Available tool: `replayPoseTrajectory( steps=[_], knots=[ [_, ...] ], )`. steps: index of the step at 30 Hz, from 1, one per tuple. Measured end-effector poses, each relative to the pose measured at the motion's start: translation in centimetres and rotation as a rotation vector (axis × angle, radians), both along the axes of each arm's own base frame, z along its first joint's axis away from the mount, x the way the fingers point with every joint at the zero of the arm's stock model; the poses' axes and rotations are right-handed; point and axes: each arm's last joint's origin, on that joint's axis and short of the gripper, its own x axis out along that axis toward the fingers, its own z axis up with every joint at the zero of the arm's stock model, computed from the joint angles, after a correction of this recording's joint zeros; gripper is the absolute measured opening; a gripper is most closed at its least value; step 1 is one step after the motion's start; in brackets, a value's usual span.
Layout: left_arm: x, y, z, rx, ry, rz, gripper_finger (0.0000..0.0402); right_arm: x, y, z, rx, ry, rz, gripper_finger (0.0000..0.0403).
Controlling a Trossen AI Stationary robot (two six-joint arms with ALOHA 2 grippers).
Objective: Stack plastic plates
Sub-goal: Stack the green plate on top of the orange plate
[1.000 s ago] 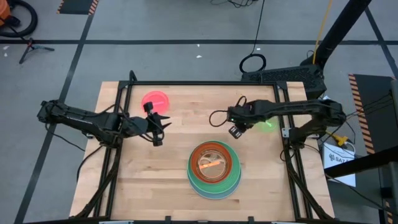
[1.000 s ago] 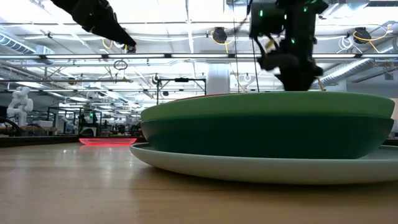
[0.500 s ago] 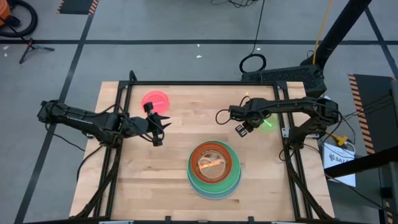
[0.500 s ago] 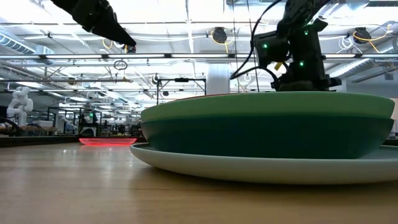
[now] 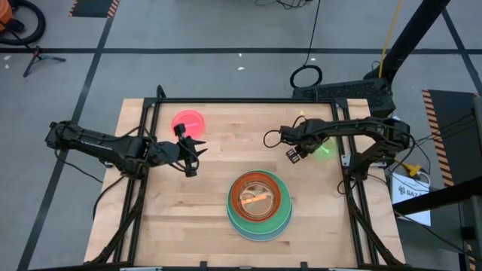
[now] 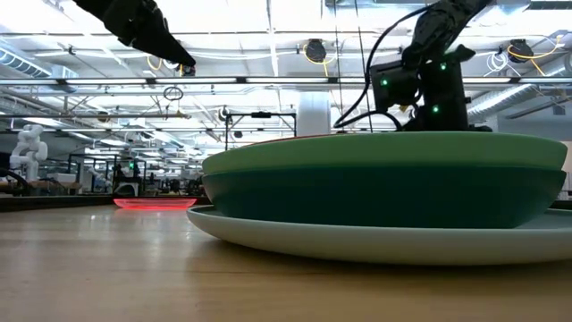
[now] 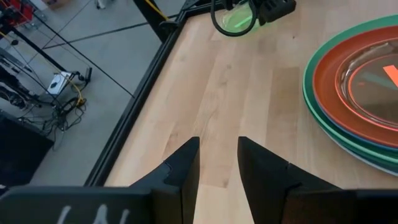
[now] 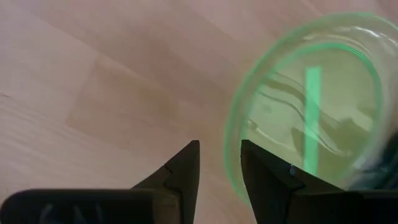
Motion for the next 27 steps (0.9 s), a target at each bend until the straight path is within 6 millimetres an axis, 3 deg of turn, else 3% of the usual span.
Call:
replayPoseTrajectory(
  steps=[19, 27],
  knots=[
    [0.0, 0.0, 0.0, 0.0, 0.001, 0.0, 0.0115, -0.7, 0.1, -2.6, -0.064, -0.051, 0.005, 0.0109],
    [0.0, 0.0, 0.0, -0.001, -0.001, -0.001, 0.0115, -0.8, 0.1, -2.8, -0.07, -0.049, 0.011, 0.0101]
  ],
)
